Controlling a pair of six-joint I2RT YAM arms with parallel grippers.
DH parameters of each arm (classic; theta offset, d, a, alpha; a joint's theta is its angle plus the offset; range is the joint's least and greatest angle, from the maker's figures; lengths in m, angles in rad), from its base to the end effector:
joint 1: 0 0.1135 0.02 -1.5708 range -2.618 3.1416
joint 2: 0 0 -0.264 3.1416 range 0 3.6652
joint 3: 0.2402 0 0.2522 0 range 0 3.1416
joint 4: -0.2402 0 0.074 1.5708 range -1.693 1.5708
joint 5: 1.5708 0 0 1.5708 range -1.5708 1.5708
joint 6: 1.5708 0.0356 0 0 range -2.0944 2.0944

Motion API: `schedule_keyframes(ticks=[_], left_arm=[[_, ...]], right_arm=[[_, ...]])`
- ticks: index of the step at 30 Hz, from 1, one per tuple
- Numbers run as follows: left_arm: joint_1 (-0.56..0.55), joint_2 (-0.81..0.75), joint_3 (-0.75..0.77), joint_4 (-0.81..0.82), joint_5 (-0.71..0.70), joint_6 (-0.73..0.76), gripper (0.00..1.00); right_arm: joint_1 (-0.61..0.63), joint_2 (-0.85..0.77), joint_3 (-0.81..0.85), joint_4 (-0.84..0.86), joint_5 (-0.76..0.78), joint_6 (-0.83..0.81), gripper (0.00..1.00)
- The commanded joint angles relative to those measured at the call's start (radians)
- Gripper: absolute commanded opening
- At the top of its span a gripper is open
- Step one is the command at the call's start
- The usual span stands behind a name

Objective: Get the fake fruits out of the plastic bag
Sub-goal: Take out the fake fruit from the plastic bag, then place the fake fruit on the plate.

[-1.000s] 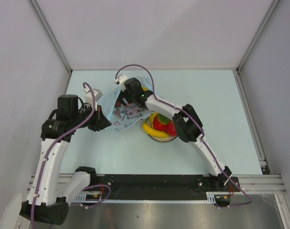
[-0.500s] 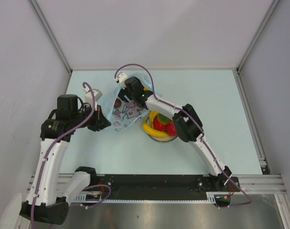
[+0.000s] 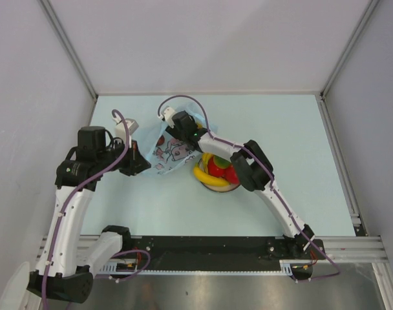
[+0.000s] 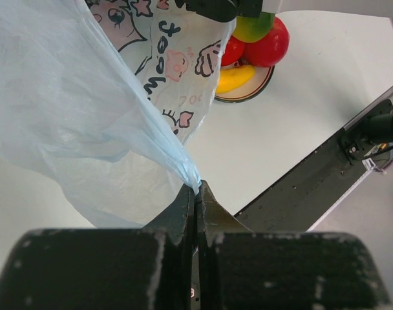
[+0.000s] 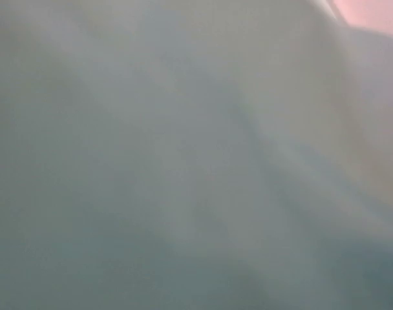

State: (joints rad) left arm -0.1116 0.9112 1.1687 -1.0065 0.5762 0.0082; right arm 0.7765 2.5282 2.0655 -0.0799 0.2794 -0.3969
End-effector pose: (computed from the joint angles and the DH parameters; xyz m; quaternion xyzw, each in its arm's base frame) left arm 0.1528 -0.0366 0.3718 0.1659 0.8706 -0.2799 0.3690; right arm 0.4167 0.3956 0.1539 -0.4203 0.7560 -0.0272 0.5011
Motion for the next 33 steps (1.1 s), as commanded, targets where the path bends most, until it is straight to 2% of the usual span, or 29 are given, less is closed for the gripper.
schedule_keyframes(ticks=[1, 3, 4, 6, 7, 12, 16, 19, 26, 28, 30, 33], left_arm=[[0.006, -0.002, 0.000, 0.058, 0.025, -0.031, 0.00], [0.006, -0.001, -0.010, 0.084, 0.028, -0.040, 0.00], [0.006, -0.005, -0.014, 0.092, 0.030, -0.042, 0.00], [0.006, -0.008, -0.030, 0.129, 0.028, -0.047, 0.00], [0.004, -0.011, -0.038, 0.144, 0.025, -0.050, 0.00], [0.006, -0.018, -0.099, 0.287, 0.021, -0.094, 0.00], [0.004, -0.026, -0.147, 0.364, 0.016, -0.114, 0.00], [0.004, -0.029, -0.170, 0.420, 0.010, -0.132, 0.00], [0.004, -0.021, -0.170, 0.523, -0.016, -0.146, 0.00], [0.006, -0.028, -0.176, 0.537, -0.027, -0.146, 0.00], [0.004, -0.038, -0.182, 0.562, -0.039, -0.157, 0.00], [0.004, -0.058, -0.199, 0.577, -0.039, -0.174, 0.00]], right_arm=[[-0.016, -0.017, -0.021, 0.069, 0.032, -0.033, 0.44], [-0.017, -0.032, -0.025, 0.071, 0.038, -0.036, 0.34], [-0.019, -0.045, -0.031, 0.065, 0.031, -0.036, 0.18], [-0.020, -0.103, -0.065, 0.046, 0.006, -0.022, 0.02], [-0.016, -0.126, -0.080, 0.034, -0.009, -0.014, 0.00], [-0.013, -0.331, -0.204, -0.087, -0.176, 0.064, 0.00], [0.000, -0.478, -0.315, -0.145, -0.378, 0.119, 0.00], [0.023, -0.586, -0.379, -0.187, -0.452, 0.121, 0.00], [0.044, -0.857, -0.533, -0.415, -0.578, -0.019, 0.00], [0.047, -0.911, -0.580, -0.544, -0.605, -0.130, 0.00], [0.052, -0.988, -0.680, -0.634, -0.583, -0.207, 0.00], [0.034, -1.060, -0.777, -0.681, -0.525, -0.221, 0.00]])
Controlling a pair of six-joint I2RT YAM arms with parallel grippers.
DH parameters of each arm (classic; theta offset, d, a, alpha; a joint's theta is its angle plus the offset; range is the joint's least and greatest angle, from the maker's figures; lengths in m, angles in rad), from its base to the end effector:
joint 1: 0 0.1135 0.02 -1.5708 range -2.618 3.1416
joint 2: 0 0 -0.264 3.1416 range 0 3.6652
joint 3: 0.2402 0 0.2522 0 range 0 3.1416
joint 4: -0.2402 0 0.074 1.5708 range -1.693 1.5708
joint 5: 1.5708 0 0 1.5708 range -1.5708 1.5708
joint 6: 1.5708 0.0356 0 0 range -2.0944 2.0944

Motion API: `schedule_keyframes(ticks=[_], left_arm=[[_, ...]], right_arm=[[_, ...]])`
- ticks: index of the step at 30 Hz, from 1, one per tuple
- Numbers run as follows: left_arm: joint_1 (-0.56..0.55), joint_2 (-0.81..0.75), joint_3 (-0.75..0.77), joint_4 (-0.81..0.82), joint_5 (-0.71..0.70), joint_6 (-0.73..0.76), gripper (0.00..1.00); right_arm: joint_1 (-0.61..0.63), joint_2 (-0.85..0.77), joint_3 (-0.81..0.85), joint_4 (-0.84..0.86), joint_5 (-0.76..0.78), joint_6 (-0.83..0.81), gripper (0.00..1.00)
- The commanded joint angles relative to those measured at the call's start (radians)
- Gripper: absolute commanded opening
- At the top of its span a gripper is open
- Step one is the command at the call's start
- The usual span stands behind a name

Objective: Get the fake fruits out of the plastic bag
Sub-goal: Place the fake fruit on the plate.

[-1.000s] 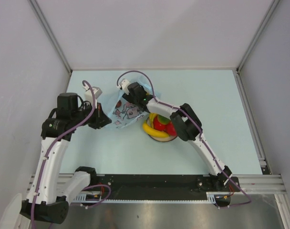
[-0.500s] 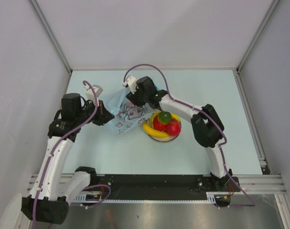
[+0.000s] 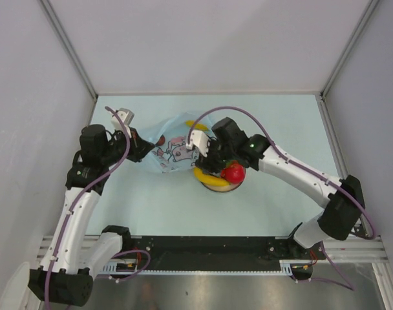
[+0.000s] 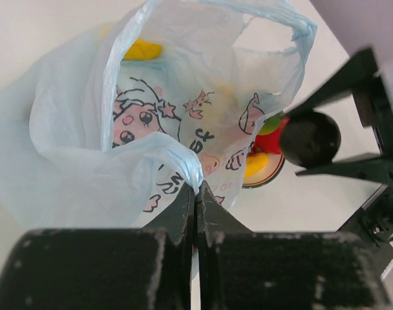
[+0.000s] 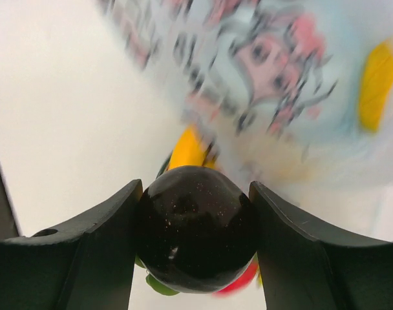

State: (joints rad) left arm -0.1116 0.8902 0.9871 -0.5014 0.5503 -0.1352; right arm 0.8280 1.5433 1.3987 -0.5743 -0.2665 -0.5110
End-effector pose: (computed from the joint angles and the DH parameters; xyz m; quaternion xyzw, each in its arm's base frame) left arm 0.1846 -0.0394 0.3610 0.1401 0.8050 -0.2903 0.4980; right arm 0.2267 0.2607 0.3301 -0.6032 0.6737 0.1841 0.3853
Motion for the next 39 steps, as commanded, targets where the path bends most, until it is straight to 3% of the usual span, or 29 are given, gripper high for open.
schedule_keyframes(ticks=[1, 11, 20, 25, 29, 31, 33, 34, 35, 39], left_arm=[[0.006, -0.045, -0.025, 0.072, -0.015, -0.035, 0.00], [0.007, -0.056, -0.041, 0.083, -0.019, -0.058, 0.00], [0.038, -0.054, -0.031, 0.069, -0.021, -0.057, 0.00], [0.050, -0.054, -0.031, 0.067, -0.015, -0.061, 0.00], [0.052, -0.048, -0.036, 0.077, -0.006, -0.069, 0.00], [0.052, -0.043, -0.038, 0.084, -0.001, -0.075, 0.00], [0.052, -0.039, -0.038, 0.089, 0.003, -0.078, 0.00], [0.052, -0.039, -0.036, 0.087, 0.005, -0.078, 0.00], [0.052, -0.037, -0.036, 0.087, 0.005, -0.080, 0.00], [0.052, -0.040, -0.039, 0.089, 0.007, -0.080, 0.00]], right_arm=[[-0.024, -0.087, -0.130, -0.188, 0.024, -0.107, 0.00], [-0.041, -0.038, -0.224, 0.045, 0.158, -0.213, 0.00], [-0.007, 0.020, -0.224, 0.039, 0.136, -0.245, 0.06], [-0.007, 0.047, -0.224, 0.001, 0.138, -0.244, 0.22], [-0.012, 0.057, -0.230, 0.008, 0.148, -0.236, 0.54], [-0.013, 0.061, -0.231, 0.020, 0.158, -0.228, 0.61], [-0.010, 0.064, -0.233, 0.021, 0.161, -0.224, 0.73], [-0.010, 0.064, -0.233, 0.022, 0.161, -0.221, 0.82], [-0.009, 0.063, -0.233, 0.019, 0.162, -0.221, 0.99], [-0.001, 0.061, -0.234, 0.013, 0.164, -0.218, 1.00]])
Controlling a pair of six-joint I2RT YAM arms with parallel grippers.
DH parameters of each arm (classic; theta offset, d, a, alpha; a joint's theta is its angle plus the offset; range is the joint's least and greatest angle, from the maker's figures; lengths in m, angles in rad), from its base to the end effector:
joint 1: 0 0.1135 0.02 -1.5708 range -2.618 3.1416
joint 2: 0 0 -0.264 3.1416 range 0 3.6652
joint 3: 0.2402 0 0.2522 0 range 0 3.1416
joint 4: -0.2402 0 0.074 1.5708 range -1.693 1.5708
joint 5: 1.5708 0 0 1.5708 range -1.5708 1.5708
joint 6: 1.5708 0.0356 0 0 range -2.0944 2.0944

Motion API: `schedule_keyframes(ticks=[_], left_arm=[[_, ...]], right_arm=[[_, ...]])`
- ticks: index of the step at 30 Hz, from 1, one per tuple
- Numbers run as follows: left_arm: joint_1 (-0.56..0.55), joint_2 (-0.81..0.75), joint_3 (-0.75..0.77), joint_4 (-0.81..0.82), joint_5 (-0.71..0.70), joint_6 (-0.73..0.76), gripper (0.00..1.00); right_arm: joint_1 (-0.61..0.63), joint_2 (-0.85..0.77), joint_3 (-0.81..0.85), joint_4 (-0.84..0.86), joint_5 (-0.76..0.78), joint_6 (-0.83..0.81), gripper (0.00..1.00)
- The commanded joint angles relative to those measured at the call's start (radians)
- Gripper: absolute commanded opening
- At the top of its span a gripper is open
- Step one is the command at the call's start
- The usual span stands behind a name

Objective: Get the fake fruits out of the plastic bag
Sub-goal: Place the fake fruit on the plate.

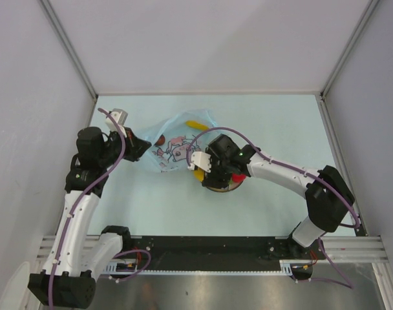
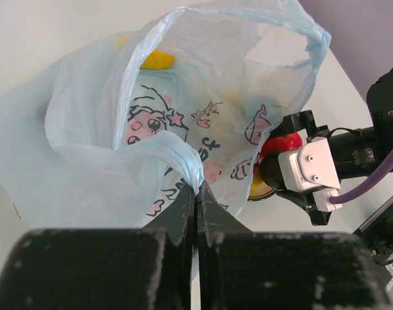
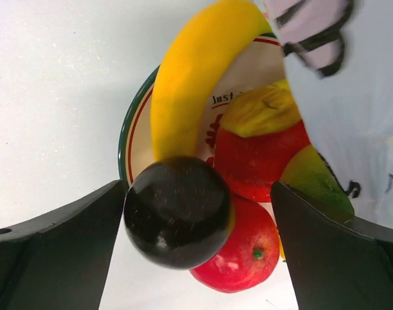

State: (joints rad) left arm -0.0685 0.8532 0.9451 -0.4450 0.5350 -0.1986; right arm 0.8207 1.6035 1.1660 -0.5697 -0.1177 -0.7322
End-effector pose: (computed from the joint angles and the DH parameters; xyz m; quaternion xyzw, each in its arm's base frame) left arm 0.1813 -0.0306 0.3584 0.0994 0.7993 -0.2883 0.5178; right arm 0.2249 0.2475 0.2355 -0.6836 0.6726 0.0687 0.2748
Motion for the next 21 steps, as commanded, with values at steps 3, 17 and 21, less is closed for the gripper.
schedule_keyframes(ticks=[3, 17, 21], left_arm=[[0.009, -0.011, 0.000, 0.034, 0.022, -0.018, 0.00], [0.009, -0.022, -0.009, 0.040, 0.031, -0.027, 0.00], [0.009, -0.020, -0.006, 0.038, 0.034, -0.027, 0.00]], right_arm=[[0.011, -0.002, -0.002, 0.004, 0.016, 0.004, 1.00], [0.066, -0.059, 0.000, -0.001, 0.044, 0.042, 1.00], [0.089, -0.123, 0.001, 0.008, 0.046, 0.050, 1.00]])
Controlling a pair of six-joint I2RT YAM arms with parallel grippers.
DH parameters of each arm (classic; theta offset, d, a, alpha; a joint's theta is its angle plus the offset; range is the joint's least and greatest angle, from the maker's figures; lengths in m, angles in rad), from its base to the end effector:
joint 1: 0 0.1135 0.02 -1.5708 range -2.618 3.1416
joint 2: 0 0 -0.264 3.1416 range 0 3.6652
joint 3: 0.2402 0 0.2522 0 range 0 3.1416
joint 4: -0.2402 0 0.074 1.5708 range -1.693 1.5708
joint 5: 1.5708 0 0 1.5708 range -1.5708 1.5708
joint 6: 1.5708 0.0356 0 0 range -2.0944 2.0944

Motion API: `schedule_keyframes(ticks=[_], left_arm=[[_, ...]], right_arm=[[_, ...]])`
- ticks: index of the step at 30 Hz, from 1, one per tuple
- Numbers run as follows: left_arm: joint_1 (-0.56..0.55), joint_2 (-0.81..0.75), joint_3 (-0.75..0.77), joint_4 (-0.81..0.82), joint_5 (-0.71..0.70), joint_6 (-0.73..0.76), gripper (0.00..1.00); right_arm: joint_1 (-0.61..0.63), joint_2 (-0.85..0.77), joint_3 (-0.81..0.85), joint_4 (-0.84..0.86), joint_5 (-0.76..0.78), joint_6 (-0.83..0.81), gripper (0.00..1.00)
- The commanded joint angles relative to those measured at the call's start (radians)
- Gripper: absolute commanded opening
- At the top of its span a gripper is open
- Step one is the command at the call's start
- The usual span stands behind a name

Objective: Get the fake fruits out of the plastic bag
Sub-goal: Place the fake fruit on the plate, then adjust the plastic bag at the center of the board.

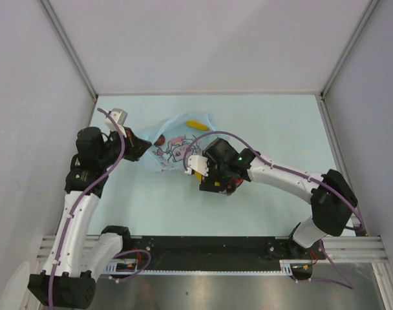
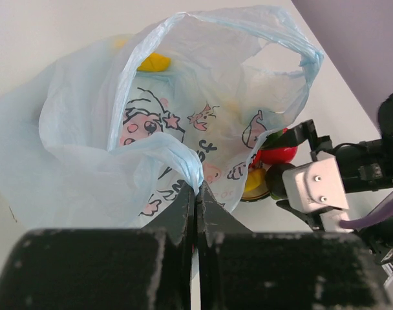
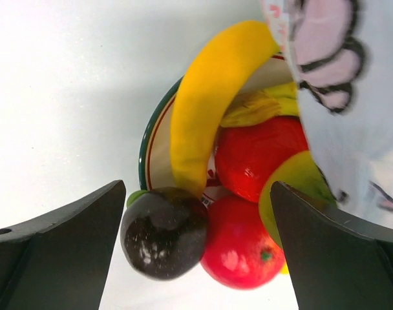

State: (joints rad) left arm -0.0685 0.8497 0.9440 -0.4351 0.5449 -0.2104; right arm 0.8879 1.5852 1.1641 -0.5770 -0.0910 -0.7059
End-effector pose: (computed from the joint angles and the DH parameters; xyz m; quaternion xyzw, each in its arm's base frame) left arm 0.1807 -0.0309 0.3597 0.0991 0.7957 -0.2949 0.5197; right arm 0.2065 0.2590 0.2401 -0.6943 0.6606 0.0691 0.2770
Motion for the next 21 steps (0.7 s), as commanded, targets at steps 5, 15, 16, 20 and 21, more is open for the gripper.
schedule_keyframes(ticks=[5, 15, 16, 20, 21], left_arm=[[0.009, -0.014, -0.001, 0.042, 0.039, -0.027, 0.00], [0.010, -0.034, 0.085, -0.094, 0.061, 0.028, 0.00], [0.010, -0.043, 0.087, -0.111, 0.053, 0.035, 0.00], [0.010, -0.084, 0.117, -0.157, 0.021, 0.054, 0.00], [0.010, -0.092, 0.130, -0.171, 0.012, 0.062, 0.01]], right_arm=[[0.045, -0.194, 0.020, 0.044, 0.013, 0.101, 1.00], [-0.087, -0.071, 0.310, 0.287, 0.019, 0.490, 0.79], [-0.087, -0.006, 0.333, 0.292, 0.020, 0.482, 0.78], [-0.078, 0.158, 0.446, 0.313, 0.031, 0.431, 0.68], [-0.072, 0.200, 0.468, 0.309, 0.043, 0.412, 0.65]])
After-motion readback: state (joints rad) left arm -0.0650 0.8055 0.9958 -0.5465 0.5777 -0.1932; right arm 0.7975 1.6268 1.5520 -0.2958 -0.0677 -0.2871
